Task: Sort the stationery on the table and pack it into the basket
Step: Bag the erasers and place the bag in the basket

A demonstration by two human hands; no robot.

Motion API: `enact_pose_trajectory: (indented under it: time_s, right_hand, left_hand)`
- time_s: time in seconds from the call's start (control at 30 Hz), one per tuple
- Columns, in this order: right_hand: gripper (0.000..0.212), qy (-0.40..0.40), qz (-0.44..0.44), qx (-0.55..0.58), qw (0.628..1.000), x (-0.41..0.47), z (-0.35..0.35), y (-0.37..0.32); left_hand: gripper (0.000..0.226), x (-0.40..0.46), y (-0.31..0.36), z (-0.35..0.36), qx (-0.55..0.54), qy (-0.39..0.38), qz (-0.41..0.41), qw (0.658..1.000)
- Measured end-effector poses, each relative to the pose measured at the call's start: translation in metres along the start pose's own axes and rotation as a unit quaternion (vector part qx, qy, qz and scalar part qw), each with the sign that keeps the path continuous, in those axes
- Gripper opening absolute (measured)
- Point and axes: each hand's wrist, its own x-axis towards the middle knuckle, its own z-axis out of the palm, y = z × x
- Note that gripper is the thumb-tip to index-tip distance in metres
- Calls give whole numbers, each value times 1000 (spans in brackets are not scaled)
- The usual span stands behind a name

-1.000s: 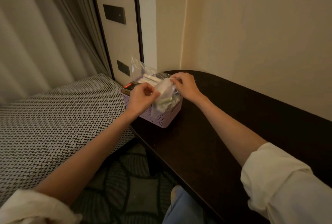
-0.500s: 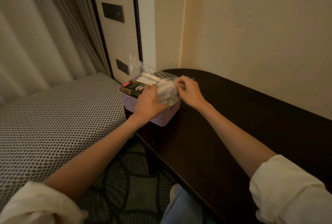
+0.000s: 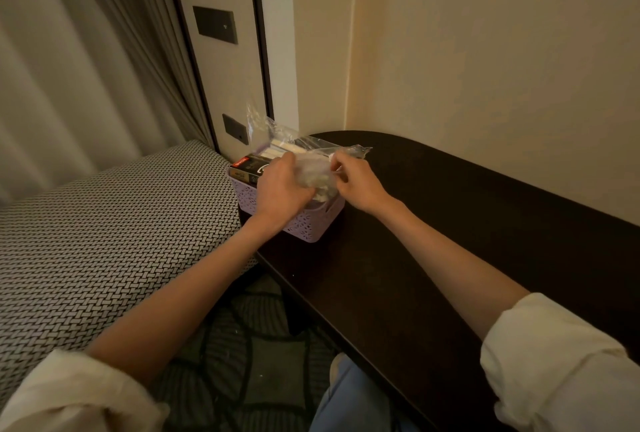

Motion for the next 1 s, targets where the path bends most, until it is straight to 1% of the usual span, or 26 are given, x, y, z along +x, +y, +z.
enact_pose_trajectory:
  time_s: [0.1, 0.17, 0.27, 0.37, 0.47, 0.53, 0.6, 0.67, 0.8, 0.87, 0.93, 1.0]
  right_hand:
    - [8, 14, -32, -111, 993, -1, 2, 2]
    - [7, 28, -45, -147, 988, -2, 3, 5]
    - [10, 42, -38, -157, 986, -3, 4, 6]
    - [13, 30, -23, -163, 986, -2, 2, 2]
    - [15, 7, -19, -121, 992, -5, 2, 3]
    - [14, -3, 4, -87, 996, -10, 1, 3]
    - [20, -13, 30, -66, 997, -14, 0, 3]
    - [23, -29, 47, -31, 998, -15, 0, 3]
    - [30, -58, 112, 93, 988, -14, -4, 2]
    - [30, -72, 111, 93, 987, -14, -5, 0]
    - [26, -84, 86, 61, 991, -14, -6, -4]
    - [18, -93, 55, 5, 994, -15, -6, -5]
  left_hand:
    - [36, 2, -2, 2, 10, -10, 5, 1000]
    - [34, 3, -3, 3, 19, -23, 10, 1000]
    - [36, 6, -1, 4, 33, -39, 17, 999]
    - [33, 9, 3, 5, 35, -41, 17, 998]
    - [40, 9, 4, 5, -7, -12, 15, 1000]
    - [47, 8, 4, 4, -34, 7, 20, 999]
    - [49, 7, 3, 4, -49, 14, 29, 998]
    - [48, 9, 3, 4, -46, 15, 40, 998]
    - [44, 14, 1, 4, -19, 8, 59, 998]
    - [43, 17, 1, 3, -8, 5, 64, 998]
    - [43, 19, 1, 2, -3, 6, 64, 998]
    - [45, 19, 1, 3, 2, 3, 62, 998]
